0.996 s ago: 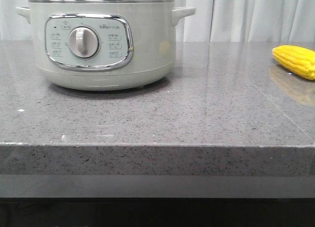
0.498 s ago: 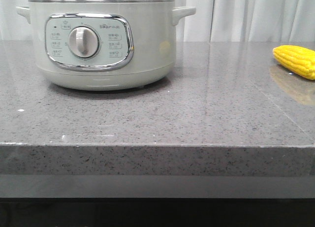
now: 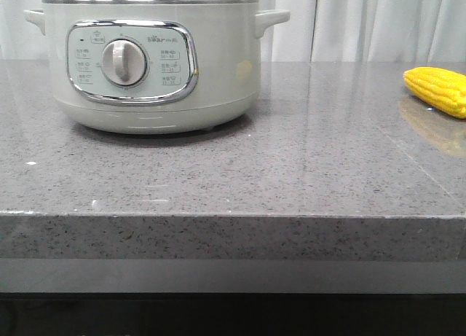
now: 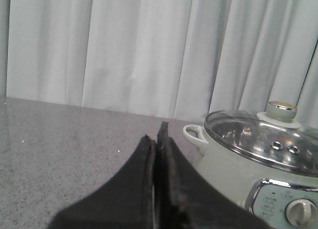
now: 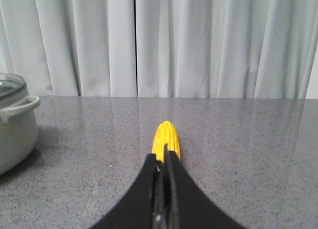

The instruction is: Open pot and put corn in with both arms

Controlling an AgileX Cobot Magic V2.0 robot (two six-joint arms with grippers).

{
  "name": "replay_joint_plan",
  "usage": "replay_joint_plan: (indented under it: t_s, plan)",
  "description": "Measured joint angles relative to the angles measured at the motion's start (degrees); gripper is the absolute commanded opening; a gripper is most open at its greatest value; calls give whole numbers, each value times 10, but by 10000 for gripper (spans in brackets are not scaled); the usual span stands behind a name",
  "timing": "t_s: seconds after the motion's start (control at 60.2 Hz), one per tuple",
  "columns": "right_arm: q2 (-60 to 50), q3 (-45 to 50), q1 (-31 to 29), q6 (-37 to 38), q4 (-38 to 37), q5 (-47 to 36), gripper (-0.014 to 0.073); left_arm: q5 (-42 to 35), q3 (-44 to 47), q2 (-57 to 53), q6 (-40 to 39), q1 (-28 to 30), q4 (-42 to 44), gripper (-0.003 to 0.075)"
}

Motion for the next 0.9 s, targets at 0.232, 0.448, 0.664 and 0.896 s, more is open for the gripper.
replay_joint_plan:
  t_s: [0.232,0.448,0.664,0.896]
  plan:
    - [113,-136,0,0,0,128,-69,127,-130,116,0,0,0,-20]
    - [199,-183,0,0,0,196,-69,147,-145,170,0,0,0,-20]
    - [227,-183,0,0,0,204,-65,147,-145,195,0,0,0,-20]
    - [227,-178,0,0,0,208,276,147,-145,209,0,0,8,171]
